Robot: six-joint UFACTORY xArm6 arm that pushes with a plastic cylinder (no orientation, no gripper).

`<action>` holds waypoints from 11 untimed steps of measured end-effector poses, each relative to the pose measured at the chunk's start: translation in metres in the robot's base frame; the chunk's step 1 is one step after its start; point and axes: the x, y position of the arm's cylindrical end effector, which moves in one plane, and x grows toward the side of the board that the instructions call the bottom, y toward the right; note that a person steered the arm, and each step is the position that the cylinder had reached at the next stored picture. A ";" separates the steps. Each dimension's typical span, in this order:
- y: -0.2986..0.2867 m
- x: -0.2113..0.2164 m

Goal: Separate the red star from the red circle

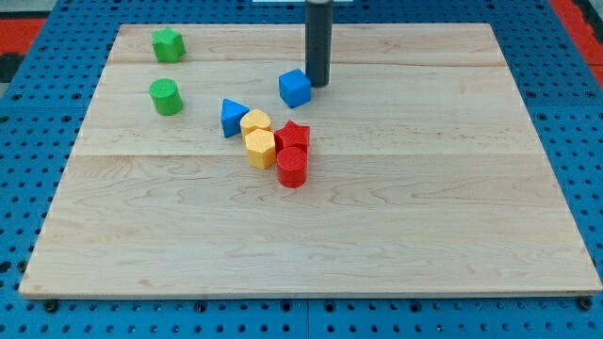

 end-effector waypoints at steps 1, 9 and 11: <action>-0.001 0.015; 0.007 0.025; -0.007 -0.002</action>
